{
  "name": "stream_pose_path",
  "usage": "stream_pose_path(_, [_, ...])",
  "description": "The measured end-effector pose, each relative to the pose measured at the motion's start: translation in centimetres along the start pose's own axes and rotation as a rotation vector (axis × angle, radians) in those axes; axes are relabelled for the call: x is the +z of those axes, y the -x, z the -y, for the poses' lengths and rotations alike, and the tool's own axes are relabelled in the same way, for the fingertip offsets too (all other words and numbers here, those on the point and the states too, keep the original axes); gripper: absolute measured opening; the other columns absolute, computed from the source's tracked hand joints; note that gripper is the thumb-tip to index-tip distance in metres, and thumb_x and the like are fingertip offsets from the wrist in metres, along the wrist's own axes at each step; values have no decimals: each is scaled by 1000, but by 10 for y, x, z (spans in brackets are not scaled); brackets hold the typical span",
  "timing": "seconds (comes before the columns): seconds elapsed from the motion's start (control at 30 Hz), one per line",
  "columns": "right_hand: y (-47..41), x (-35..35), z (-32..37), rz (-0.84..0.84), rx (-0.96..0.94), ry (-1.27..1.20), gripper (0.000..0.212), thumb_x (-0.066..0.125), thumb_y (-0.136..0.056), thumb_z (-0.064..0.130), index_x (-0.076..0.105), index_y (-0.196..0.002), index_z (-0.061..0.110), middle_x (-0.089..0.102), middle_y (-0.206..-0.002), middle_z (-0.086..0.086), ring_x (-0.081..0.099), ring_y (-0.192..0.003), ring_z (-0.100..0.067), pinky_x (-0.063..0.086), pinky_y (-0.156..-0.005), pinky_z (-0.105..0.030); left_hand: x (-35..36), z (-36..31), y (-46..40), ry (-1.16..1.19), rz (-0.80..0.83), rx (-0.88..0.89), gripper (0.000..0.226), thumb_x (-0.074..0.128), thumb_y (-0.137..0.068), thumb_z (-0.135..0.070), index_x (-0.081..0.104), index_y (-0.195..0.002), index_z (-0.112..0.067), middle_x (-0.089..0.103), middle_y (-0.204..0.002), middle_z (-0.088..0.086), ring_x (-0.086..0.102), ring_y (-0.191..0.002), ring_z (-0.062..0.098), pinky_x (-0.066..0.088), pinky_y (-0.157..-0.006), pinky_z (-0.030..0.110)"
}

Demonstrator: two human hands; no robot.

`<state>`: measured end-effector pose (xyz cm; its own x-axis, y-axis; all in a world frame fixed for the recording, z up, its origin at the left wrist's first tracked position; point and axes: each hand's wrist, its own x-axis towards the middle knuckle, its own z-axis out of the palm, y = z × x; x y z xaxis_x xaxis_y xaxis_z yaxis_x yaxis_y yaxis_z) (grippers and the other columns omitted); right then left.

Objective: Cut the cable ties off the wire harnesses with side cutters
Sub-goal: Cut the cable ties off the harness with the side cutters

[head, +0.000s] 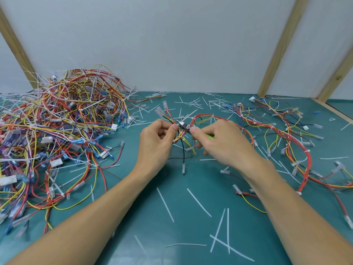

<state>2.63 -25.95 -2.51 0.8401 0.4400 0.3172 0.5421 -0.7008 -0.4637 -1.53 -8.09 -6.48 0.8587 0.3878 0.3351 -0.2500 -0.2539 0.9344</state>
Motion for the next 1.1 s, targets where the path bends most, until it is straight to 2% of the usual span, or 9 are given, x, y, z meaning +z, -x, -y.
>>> stream_pose_path(0.13, [0, 0, -1, -7, -15, -5, 70, 40, -97, 64, 71, -75, 5, 65, -65, -18, 66, -65, -27, 55, -70, -38, 0, -1, 0, -21, -4, 12, 21, 65, -97, -23, 63, -76, -21, 62, -59, -6, 48, -46, 10, 40, -50, 30])
stream_pose_path(0.3, [1, 1, -1, -40, -59, 30, 67, 43, -100, 59, 65, -66, 5, 58, -57, -16, 53, -56, -26, 51, -65, -39, 0, -2, 1, -21, -1, 12, 21, 66, -97, -24, 64, -76, -20, 62, -60, 0, 47, -47, 16, 41, -51, 36])
stream_pose_path(0.4, [0, 0, 0, -57, -84, 39, 66, 48, -102, 53, 48, -54, 8, 43, -53, -16, 35, -52, -26, 50, -66, -42, 0, -3, 1, -19, 1, 12, 21, 66, -97, -24, 64, -76, -20, 62, -60, -1, 46, -48, 16, 41, -50, 36])
stream_pose_path(0.5, [1, -1, 2, -67, -96, 30, 65, 50, -102, 51, 37, -53, 11, 36, -54, -16, 28, -52, -24, 46, -61, -42, 0, -3, 1, -16, 2, 9, 21, 66, -97, -24, 64, -77, -19, 61, -59, -4, 46, -47, 16, 40, -50, 34])
stream_pose_path(0.63, [1, -1, 3, -59, -90, 48, 64, 51, -102, 50, 33, -54, 12, 29, -51, -12, 27, -51, -24, 41, -59, -41, 0, -3, 2, -15, -1, 13, 22, 66, -97, -22, 63, -75, -21, 60, -56, -9, 46, -45, 10, 38, -46, 26])
stream_pose_path(0.73, [1, -2, 3, -47, -93, 61, 63, 51, -102, 49, 34, -54, 12, 27, -50, -9, 27, -50, -24, 37, -57, -40, 0, -3, 1, -8, 2, 10, 22, 66, -97, -22, 63, -76, -20, 61, -57, -8, 46, -45, 10, 38, -47, 27])
stream_pose_path(0.87, [1, -2, 3, -43, -90, 75, 63, 51, -101, 49, 36, -54, 10, 31, -51, -14, 27, -50, -24, 34, -55, -41, 0, -2, 2, -10, 1, 9, 22, 66, -97, -22, 63, -75, -20, 60, -58, -6, 45, -45, 11, 38, -47, 27])
stream_pose_path(1.1, [1, -1, 5, -56, -72, 69, 64, 52, -101, 49, 33, -53, 11, 26, -50, -10, 26, -50, -25, 37, -56, -43, 0, -3, 2, 2, 9, 14, 22, 66, -97, -21, 63, -76, -20, 59, -58, -6, 44, -46, 13, 37, -48, 29])
